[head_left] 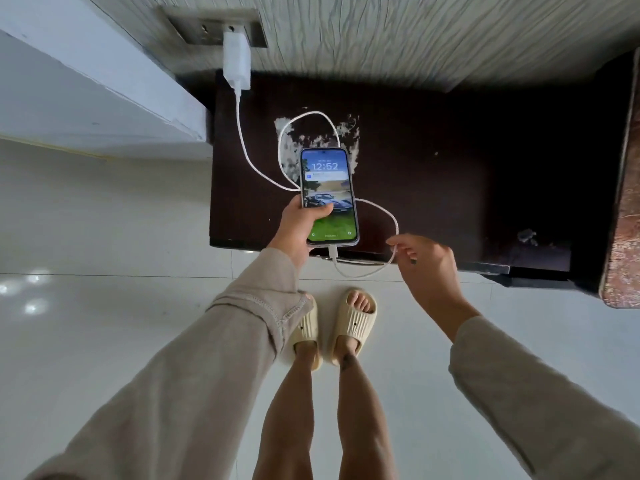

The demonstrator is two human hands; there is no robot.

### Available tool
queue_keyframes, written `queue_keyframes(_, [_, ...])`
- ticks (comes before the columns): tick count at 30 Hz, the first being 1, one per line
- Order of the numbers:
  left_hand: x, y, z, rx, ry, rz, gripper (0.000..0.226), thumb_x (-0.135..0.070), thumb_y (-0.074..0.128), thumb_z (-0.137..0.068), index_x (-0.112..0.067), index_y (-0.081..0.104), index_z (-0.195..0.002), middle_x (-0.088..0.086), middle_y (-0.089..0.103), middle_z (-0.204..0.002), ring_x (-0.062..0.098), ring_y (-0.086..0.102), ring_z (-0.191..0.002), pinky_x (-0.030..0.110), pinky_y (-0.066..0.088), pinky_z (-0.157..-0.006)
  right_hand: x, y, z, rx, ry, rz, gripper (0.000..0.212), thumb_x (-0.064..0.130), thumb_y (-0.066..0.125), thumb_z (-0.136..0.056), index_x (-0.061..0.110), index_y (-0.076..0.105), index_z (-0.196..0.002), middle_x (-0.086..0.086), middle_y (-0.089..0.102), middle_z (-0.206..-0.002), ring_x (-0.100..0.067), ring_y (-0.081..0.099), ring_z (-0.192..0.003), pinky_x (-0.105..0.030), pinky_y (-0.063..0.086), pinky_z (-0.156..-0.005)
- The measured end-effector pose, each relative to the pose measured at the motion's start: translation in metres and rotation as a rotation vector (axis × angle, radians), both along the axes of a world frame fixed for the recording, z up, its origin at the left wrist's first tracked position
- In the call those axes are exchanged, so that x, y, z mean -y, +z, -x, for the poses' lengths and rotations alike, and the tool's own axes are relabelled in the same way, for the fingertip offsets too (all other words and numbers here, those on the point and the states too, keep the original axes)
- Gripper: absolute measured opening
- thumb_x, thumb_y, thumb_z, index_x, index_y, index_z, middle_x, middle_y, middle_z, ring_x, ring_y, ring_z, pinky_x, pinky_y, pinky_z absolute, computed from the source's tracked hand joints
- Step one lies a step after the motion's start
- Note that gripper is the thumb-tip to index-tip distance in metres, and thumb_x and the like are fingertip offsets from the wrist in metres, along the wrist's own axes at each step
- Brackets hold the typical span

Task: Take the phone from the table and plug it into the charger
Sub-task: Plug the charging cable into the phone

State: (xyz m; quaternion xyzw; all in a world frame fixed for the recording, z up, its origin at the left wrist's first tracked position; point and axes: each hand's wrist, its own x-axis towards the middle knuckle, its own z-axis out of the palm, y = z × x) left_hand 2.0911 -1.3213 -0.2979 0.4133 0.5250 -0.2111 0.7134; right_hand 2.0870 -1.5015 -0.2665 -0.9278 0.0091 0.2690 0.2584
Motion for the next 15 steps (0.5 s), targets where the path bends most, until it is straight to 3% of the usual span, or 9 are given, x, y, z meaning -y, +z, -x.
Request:
queue_keyframes(3, [-0.001,-0.021,-0.004,-0.009,-0.044,-0.052,0.038,0.001,0.059,-0.081,-0.011,0.057,-0.117,0.011,0.063,-0.107,0.035,0.059,-0.114,0.052,0.045,-0.102,0.002,-0.013,0.002,-0.055,-0.037,-0.067,0.028,-0.001,0.051,-0.086,0.004,0.071,-0.106,-0.015,0.073,-0.105,-0.023,0.066,-0.087,-0.027,0.049,-0.082])
queue_keyframes(6, [-0.004,-0.037,-0.008,-0.02,-0.051,-0.052,0.044,0.002,0.058,-0.081,-0.008,0.053,-0.124,0.011,0.061,-0.111,0.035,0.059,-0.113,0.053,0.046,-0.1,0.003,-0.025,0.006,-0.117,-0.086,-0.109,0.028,0.001,0.052,-0.086,0.003,0.07,-0.108,-0.015,0.073,-0.105,-0.017,0.062,-0.084,-0.021,0.047,-0.082])
queue_keyframes(8, [-0.004,-0.046,-0.008,0.004,-0.06,-0.025,0.046,0.002,0.057,-0.082,-0.008,0.051,-0.127,0.012,0.06,-0.112,0.032,0.059,-0.104,0.05,0.05,-0.092,0.004,-0.035,0.008,-0.157,-0.138,-0.123,0.028,0.003,0.052,-0.086,0.004,0.069,-0.108,-0.013,0.072,-0.105,-0.015,0.06,-0.083,-0.003,0.044,-0.077])
queue_keyframes(10, [-0.004,-0.055,-0.006,0.036,-0.062,-0.007,0.046,0.003,0.056,-0.082,-0.007,0.05,-0.127,0.012,0.06,-0.111,0.031,0.059,-0.1,0.045,0.051,-0.086,0.003,-0.044,0.01,-0.184,-0.184,-0.13,0.027,0.004,0.053,-0.086,0.005,0.07,-0.107,-0.012,0.072,-0.102,-0.013,0.059,-0.082,0.01,0.038,-0.063])
queue_keyframes(12, [-0.004,-0.06,-0.005,0.039,-0.074,-0.038,0.042,0.003,0.057,-0.082,-0.006,0.053,-0.123,0.012,0.061,-0.109,0.029,0.059,-0.097,0.043,0.051,-0.085,0.003,-0.05,0.012,-0.223,-0.209,-0.14,0.028,0.004,0.053,-0.086,0.005,0.069,-0.108,-0.011,0.071,-0.1,-0.014,0.059,-0.082,0.003,0.04,-0.062])
queue_keyframes(15, [0.0,-0.065,-0.004,-0.021,-0.193,-0.306,0.033,-0.003,0.063,-0.08,-0.001,0.059,-0.112,0.017,0.064,-0.107,0.025,0.059,-0.096,0.043,0.049,-0.093,0.0,-0.058,0.012,-0.377,-0.288,-0.143,0.029,0.006,0.051,-0.087,0.005,0.067,-0.11,-0.011,0.068,-0.093,-0.019,0.059,-0.085,-0.024,0.046,-0.077])
